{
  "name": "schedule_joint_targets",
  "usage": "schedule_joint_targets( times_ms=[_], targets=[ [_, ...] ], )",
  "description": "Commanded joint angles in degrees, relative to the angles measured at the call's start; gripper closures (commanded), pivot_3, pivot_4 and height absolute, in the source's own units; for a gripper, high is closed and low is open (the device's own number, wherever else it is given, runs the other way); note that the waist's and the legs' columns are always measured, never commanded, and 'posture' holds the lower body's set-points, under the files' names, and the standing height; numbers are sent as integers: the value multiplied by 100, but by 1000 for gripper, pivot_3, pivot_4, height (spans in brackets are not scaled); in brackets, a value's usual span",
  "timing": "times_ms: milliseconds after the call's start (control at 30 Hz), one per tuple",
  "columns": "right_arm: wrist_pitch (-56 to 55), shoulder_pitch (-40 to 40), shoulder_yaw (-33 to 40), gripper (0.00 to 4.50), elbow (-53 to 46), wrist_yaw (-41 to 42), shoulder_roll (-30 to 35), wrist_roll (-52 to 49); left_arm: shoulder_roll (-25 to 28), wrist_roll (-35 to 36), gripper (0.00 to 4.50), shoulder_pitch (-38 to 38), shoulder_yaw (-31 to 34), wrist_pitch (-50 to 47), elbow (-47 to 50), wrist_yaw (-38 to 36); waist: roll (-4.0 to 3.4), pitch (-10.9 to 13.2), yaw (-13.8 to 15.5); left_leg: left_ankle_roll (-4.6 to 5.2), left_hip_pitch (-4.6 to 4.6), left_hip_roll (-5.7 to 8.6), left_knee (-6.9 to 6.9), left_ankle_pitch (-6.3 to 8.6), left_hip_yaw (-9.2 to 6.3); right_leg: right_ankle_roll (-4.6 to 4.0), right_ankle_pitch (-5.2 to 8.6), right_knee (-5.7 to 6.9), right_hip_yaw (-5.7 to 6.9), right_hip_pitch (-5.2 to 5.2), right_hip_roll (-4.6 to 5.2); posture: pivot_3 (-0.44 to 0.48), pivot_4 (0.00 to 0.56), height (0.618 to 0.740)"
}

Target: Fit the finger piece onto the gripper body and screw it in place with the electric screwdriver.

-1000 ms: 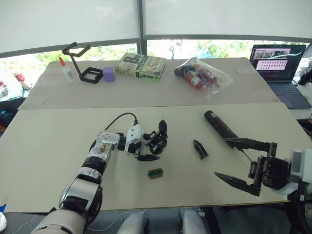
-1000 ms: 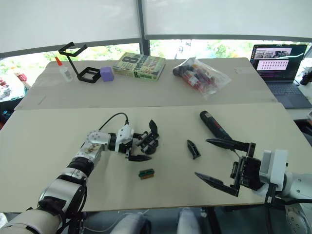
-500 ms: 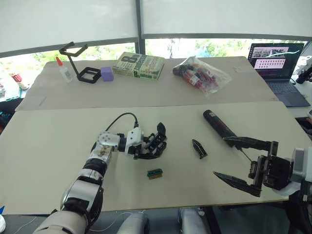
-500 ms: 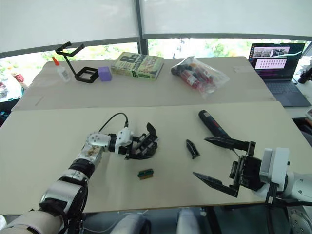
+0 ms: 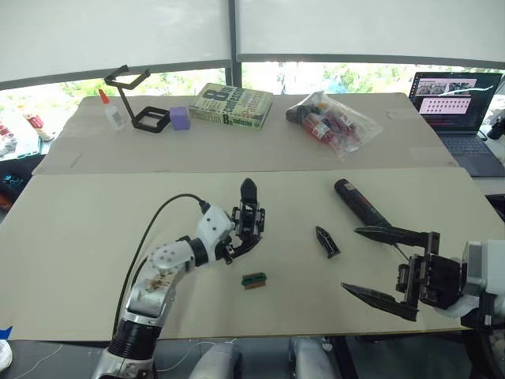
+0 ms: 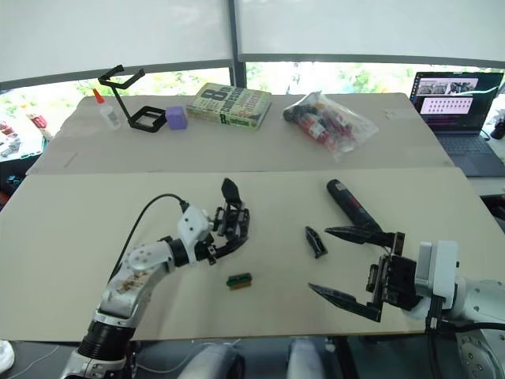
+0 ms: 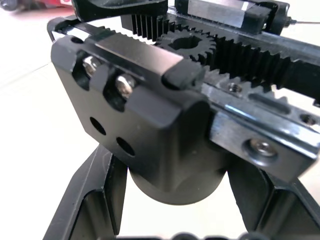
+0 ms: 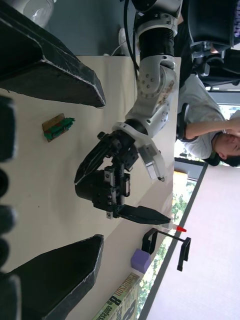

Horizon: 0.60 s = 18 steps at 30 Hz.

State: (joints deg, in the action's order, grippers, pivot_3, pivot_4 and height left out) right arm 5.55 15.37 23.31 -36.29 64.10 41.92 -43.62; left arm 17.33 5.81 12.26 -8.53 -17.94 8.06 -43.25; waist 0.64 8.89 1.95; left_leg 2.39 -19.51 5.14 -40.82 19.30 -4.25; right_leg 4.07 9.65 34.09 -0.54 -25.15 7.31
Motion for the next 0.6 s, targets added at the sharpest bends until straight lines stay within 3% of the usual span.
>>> schedule_joint_targets(
  times_ms=[33,267,467,500,567,600],
  targets=[
    [-148,16,152,0,-70,74,6,-18,19,-25,2174,169,-71,399,-132,39,0,0,-26,0,3,-1,1,0,3,-1,-1,0,-3,0,-3,0,150,740],
    [-179,247,306,0,-162,69,-53,2,289,-144,2174,135,-262,1290,-962,-298,-1,-1,-53,1,3,-1,2,1,3,-1,0,-3,-3,0,-2,0,150,740],
    [-118,417,389,0,-275,66,-63,-211,378,2,2174,98,-195,1244,-1215,-414,-12,-8,-103,7,24,-4,6,5,7,0,0,-2,-8,18,-2,0,150,740],
    [-148,343,393,0,-288,-4,-98,-237,398,34,1157,87,-168,1230,-1209,-431,-13,-8,-123,9,27,-4,6,6,9,0,0,-2,-9,20,-2,0,150,740],
    [-109,213,399,0,-316,-88,-85,-282,477,165,252,33,-84,1120,-1152,-496,-17,-11,-148,9,29,-5,5,6,11,0,0,0,-11,20,-2,0,150,740],
    [-62,194,405,0,-316,-89,-55,-296,518,205,67,9,-50,1113,-1134,-516,-17,-11,-146,9,29,-5,6,5,13,0,0,0,-12,19,-2,0,150,740]
  ],
)
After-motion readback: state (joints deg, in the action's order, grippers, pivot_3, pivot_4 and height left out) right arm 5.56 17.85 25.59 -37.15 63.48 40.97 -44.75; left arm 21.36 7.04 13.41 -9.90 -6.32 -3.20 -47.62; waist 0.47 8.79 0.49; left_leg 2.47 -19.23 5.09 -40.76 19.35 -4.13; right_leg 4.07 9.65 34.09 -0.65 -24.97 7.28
